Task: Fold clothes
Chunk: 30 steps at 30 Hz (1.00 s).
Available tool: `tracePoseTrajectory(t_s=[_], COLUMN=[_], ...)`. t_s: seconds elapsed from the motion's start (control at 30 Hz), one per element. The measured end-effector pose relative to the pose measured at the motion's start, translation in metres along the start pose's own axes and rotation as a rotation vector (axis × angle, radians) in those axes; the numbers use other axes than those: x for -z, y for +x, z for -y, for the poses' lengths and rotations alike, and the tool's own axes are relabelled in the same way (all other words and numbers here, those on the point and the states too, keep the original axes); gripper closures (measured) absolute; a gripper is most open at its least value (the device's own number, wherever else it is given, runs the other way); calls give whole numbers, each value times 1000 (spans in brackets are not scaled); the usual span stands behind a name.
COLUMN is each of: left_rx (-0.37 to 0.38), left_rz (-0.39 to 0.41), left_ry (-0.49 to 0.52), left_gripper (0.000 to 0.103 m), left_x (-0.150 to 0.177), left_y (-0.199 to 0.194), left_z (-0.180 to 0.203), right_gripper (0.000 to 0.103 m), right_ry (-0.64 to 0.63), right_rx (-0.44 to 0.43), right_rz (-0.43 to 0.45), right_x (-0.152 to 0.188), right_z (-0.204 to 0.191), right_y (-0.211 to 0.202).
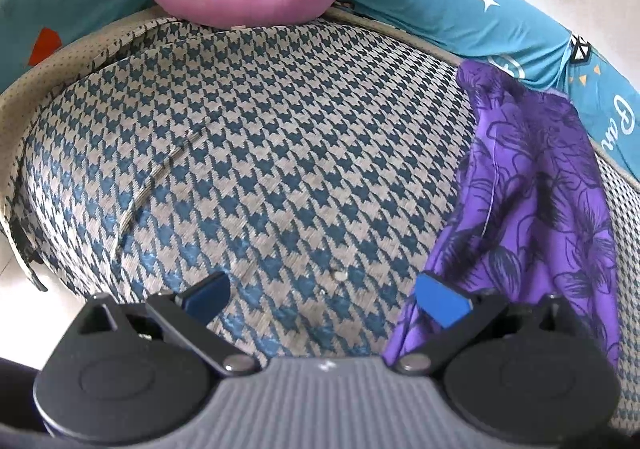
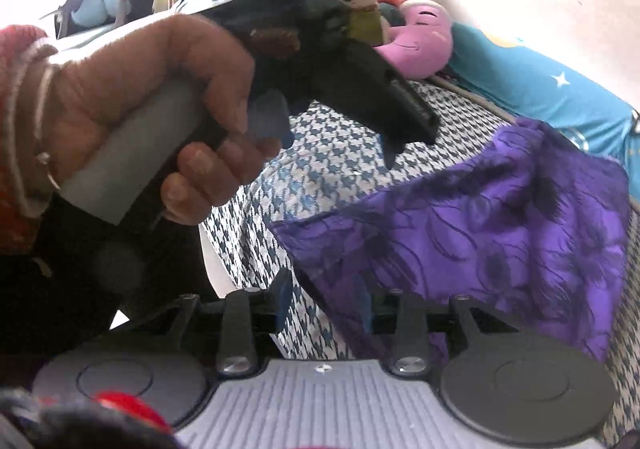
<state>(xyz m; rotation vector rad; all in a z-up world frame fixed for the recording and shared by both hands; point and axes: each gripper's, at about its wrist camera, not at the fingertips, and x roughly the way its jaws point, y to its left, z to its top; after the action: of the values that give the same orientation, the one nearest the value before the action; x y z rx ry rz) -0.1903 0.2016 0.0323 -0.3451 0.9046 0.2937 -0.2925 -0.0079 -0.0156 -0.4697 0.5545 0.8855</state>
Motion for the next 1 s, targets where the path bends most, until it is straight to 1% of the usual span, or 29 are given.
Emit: tracePoseTrajectory(t_s=[0.13, 0.17, 0.2, 0.23, 0.27, 0.33, 0.4, 0.43, 0.5, 0.6, 0.67, 0.77, 0.9, 1.0], left_rx=[14, 17, 20, 24, 28, 35, 35, 29, 18, -6, -8, -11, -8, 1], left_rz=[5, 8, 11, 15, 20, 35, 60, 75, 100, 126, 113, 99, 91, 80], left_ry=[-21, -25, -29, -35, -40, -52, -61, -63, -65, -70, -61, -51, -11, 25], left_gripper=[0, 0, 0, 0, 0, 0, 0, 0, 0, 0, 0, 0, 0, 0], left_x=[-3, -3, -4, -5, -7, -10, -15, -16, -19, -19, -19, -17, -14, -9], left_y=[-3, -5, -6, -7, -9, -13, -19, -21, -25, -25, -23, -18, -13, -9], left_z=[-4, -5, -6, -7, -9, -12, -15, -17, -19, -20, -18, -15, -5, 6], right_gripper=[69, 71, 79, 95, 97, 97, 97, 96, 96, 91, 88, 87, 77, 74], right_ry=[-61, -67, -67, -67, -64, -48, 3, 31, 50, 60, 58, 72, 97, 107], right_rx=[59, 68, 66, 64, 60, 35, -18, -44, -68, -89, -105, -136, -141, -126], right_rz=[2, -1, 0, 0, 4, 23, 50, 64, 82, 79, 64, 30, 3, 0], right_x=[-4, -5, -6, -6, -7, -11, -17, -20, -23, -22, -20, -17, -13, -13], right_z=[-8, -9, -9, -9, -10, -12, -10, -9, -7, -1, 3, 12, 33, 48], right_y=[17, 22, 25, 28, 30, 30, 26, 25, 26, 28, 26, 20, 7, -4])
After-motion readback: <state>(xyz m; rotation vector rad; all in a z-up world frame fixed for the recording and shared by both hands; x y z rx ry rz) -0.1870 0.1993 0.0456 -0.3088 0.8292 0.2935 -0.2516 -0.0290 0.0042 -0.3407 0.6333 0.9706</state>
